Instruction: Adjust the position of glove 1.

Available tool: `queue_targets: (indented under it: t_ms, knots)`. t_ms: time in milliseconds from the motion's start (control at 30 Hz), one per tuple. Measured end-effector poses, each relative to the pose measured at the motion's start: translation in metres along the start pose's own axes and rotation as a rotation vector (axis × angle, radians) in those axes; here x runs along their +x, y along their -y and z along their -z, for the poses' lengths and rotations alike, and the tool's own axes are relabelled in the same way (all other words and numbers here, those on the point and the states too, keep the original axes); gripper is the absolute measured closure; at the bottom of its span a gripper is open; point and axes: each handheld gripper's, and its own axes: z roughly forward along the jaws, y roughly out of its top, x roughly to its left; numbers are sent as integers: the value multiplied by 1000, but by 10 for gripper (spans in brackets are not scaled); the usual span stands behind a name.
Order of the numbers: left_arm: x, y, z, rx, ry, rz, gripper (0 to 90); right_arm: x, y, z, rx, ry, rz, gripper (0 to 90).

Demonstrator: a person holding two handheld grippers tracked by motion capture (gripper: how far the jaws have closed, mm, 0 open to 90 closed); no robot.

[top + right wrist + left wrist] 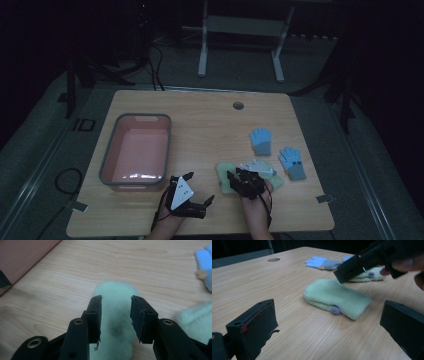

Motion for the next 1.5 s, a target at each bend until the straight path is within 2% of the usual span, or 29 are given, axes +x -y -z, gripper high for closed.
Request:
queue_targets:
  t_ms: [167, 267, 300, 467, 533, 633, 700, 900, 967, 1067, 1300, 1367, 1500]
  knots:
    - [1, 0, 0, -3, 4, 8, 10, -12, -19, 3, 1, -38, 48, 613]
    - [1, 0, 0, -5, 4, 11, 10, -23, -31, 7, -1, -24, 123, 605]
    - [1, 0, 0, -7, 5, 13, 10, -28, -33, 8, 2, -25, 130, 605]
    - [1, 0, 0, -9, 1, 11, 10, -59, -40, 18, 3, -106, 139, 606]
    - [1, 0, 0, -7, 2, 10, 10, -70, -40, 21, 10, -111, 144, 610]
    - [1, 0, 0, -7, 2, 12, 10, -85, -38, 28, 5, -135, 186, 612]
    - [1, 0, 0, -6, 1, 11, 10, -96, -36, 31, 17, -159, 185, 612]
    - [1, 0, 0, -8, 4, 7, 9, -120, -23, 35, 81, -190, 244, 609]
    - [1, 0, 0, -3, 6, 7, 10, -130, -17, 34, 103, -215, 243, 609]
    - [1, 0, 0, -3, 6, 6, 10, -141, -8, 33, 117, -219, 255, 600]
    - [0, 0, 1, -3, 1, 3, 10, -147, 4, 24, 114, -206, 250, 577]
    - [0, 0, 1, -3, 1, 1, 9, -148, 12, 14, 130, -197, 264, 555]
    - [-1, 0, 1, -5, -5, -5, 10, -147, 15, 10, 154, -204, 263, 597]
